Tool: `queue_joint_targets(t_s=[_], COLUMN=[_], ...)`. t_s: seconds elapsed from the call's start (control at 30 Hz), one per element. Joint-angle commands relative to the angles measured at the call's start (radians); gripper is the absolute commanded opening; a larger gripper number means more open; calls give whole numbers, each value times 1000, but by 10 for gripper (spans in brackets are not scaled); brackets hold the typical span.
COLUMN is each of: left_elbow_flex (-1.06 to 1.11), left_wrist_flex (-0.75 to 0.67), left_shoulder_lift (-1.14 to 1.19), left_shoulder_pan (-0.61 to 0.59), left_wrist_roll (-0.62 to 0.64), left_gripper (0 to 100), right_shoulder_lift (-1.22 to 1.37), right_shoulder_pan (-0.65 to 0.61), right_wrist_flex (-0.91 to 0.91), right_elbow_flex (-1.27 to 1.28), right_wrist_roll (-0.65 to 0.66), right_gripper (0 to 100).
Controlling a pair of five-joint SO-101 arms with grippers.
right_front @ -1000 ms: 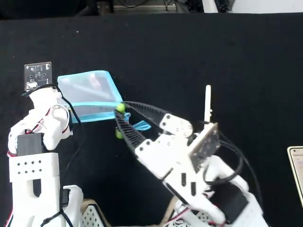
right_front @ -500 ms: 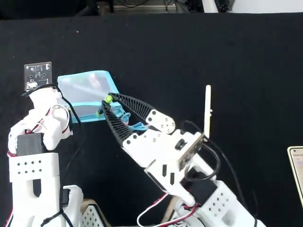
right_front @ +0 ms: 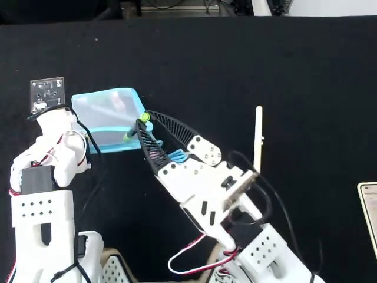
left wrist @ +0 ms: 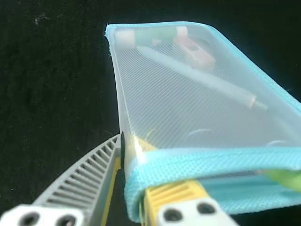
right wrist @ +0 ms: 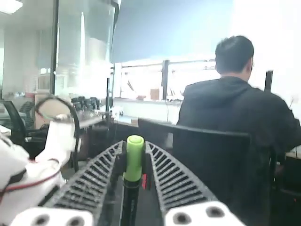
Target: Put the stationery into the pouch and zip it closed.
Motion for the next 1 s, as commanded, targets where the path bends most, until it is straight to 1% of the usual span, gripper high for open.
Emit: queue_joint_targets(t_s=[0.0,0.27,0.4,0.47,0.53,0.6,0.7,0.87,0.97], left_elbow_flex=[-8,-8,-8,-8,-8,-8,-8,-8,-8], left_wrist_flex=[-5,-6,-5,-6,-6,-6,-6,-5,-5], left_shoulder_lift=[-11,-11,-11,-11,-11,-11,-11,-11,-11], left_shoulder_pan=[-10,-10,-10,-10,-10,-10,-10,-10,-10], left_wrist_roll=[6,5,5,5,5,5,5,6,6], left_gripper=[30,30,30,30,30,30,30,30,30], right_shoulder_lift=[58,94,99,104,104,104,105,105,96], right_shoulder_pan=[15,5,-75,-124,-166,-173,-170,-170,-170], right_wrist_flex=[-23,-18,-9,46,124,198,279,400,470], right_elbow_flex=[21,97,156,156,133,110,82,36,-7], right_wrist_roll=[5,5,5,58,152,216,221,221,221], right_gripper=[11,11,11,11,11,11,25,162,158])
